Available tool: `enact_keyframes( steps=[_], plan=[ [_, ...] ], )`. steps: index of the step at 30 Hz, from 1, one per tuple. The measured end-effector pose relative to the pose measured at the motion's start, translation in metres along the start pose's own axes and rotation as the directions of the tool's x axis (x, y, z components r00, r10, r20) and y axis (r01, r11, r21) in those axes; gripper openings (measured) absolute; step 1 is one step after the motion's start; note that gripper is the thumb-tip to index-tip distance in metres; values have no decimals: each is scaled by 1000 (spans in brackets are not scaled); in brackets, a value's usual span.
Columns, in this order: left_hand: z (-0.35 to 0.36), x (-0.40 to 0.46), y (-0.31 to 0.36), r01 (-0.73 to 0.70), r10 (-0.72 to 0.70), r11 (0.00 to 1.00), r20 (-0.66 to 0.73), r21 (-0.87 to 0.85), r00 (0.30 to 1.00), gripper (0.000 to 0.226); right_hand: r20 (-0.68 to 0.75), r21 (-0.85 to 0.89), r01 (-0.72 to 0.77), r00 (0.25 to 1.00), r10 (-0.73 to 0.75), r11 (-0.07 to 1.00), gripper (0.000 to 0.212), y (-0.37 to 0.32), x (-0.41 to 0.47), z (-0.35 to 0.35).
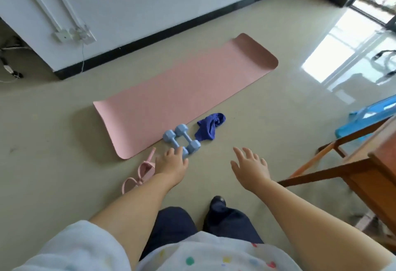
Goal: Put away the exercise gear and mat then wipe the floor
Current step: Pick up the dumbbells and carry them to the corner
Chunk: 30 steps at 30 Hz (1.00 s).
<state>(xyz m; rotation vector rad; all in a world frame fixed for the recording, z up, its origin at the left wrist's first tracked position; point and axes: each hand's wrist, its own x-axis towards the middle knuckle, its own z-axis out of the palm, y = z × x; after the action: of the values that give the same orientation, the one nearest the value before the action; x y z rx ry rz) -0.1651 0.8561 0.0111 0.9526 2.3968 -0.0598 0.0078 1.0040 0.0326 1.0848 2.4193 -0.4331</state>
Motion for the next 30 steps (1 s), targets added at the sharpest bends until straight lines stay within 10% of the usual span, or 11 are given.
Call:
enact_keyframes(
  steps=[21, 30],
  plan=[
    [-78, 205, 7, 271, -245, 920, 125, -281, 961, 50, 210, -36, 196, 960, -185, 980, 55, -50, 271, -98],
    [85, 357, -22, 478, -370, 771, 315, -420, 874, 49, 423, -49, 284, 874, -238, 957, 51, -66, 456, 36]
  ],
)
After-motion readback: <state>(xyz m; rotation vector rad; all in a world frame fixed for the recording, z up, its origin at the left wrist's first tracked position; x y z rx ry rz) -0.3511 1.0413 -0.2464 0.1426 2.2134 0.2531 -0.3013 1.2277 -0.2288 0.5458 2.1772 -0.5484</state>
